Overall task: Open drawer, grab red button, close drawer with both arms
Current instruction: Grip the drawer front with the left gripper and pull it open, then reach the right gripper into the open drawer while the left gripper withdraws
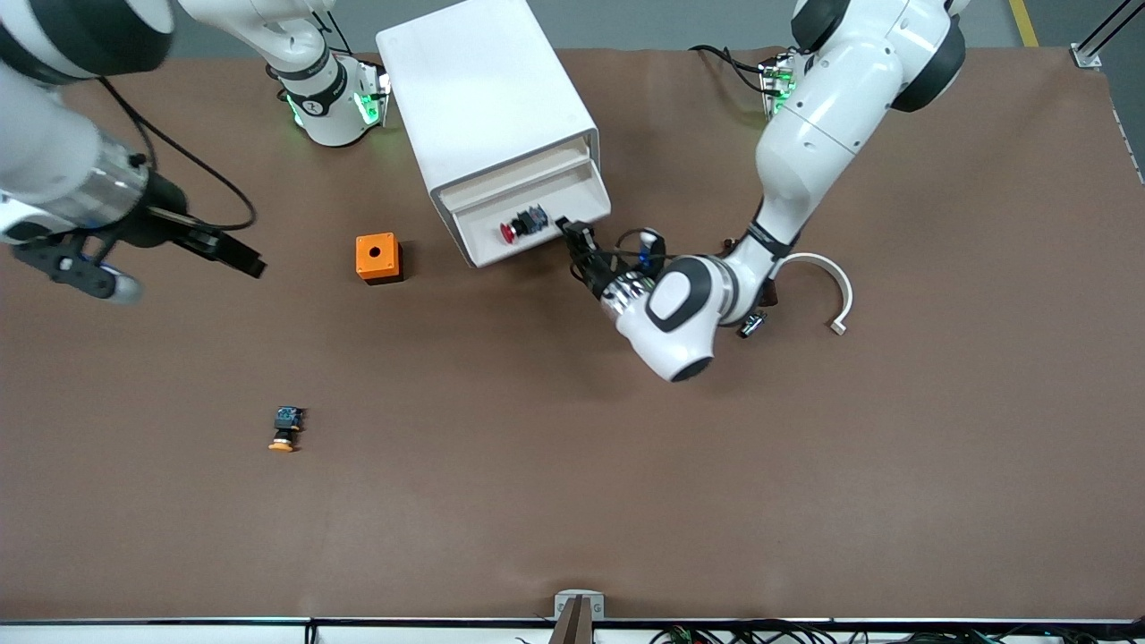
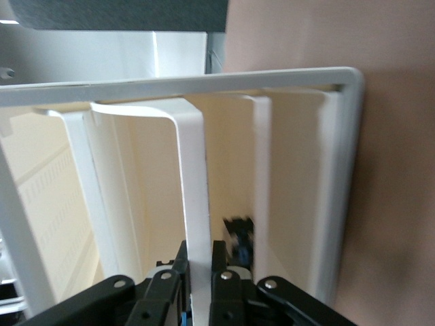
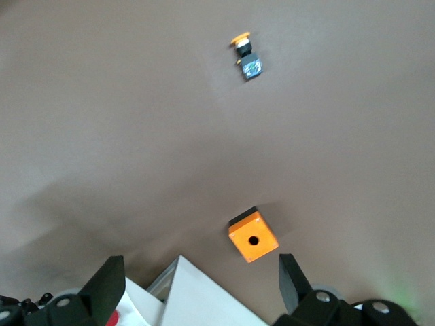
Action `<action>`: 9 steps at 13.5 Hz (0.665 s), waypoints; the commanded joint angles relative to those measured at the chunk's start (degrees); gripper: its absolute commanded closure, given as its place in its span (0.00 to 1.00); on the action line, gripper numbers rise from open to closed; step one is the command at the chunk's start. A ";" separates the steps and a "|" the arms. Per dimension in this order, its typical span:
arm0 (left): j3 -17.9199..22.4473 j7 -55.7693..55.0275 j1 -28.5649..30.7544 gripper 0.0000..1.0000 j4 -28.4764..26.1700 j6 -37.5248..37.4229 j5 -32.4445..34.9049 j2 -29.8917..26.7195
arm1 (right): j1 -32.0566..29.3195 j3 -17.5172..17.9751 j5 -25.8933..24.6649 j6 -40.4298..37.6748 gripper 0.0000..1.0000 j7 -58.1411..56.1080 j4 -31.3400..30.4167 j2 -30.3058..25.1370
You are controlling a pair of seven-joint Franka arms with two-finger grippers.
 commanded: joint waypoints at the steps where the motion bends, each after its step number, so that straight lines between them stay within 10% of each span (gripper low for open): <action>1: 2.94 5.00 -0.21 0.92 2.76 0.07 -0.50 0.67 | 4.21 -0.26 0.33 1.47 0.00 8.95 0.07 1.98; 3: 4.18 8.09 -0.13 0.82 2.76 0.60 -0.76 0.58 | 8.87 -0.26 0.33 3.66 0.00 18.96 0.07 4.17; 5: 4.27 9.15 0.66 0.01 2.76 0.86 -0.85 0.41 | 13.79 -0.35 0.24 6.65 0.00 28.20 -0.01 6.37; 9: 4.27 9.24 3.12 0.01 3.28 0.60 -0.59 -0.82 | 21.18 -0.35 -0.11 13.32 0.00 41.05 -1.50 10.25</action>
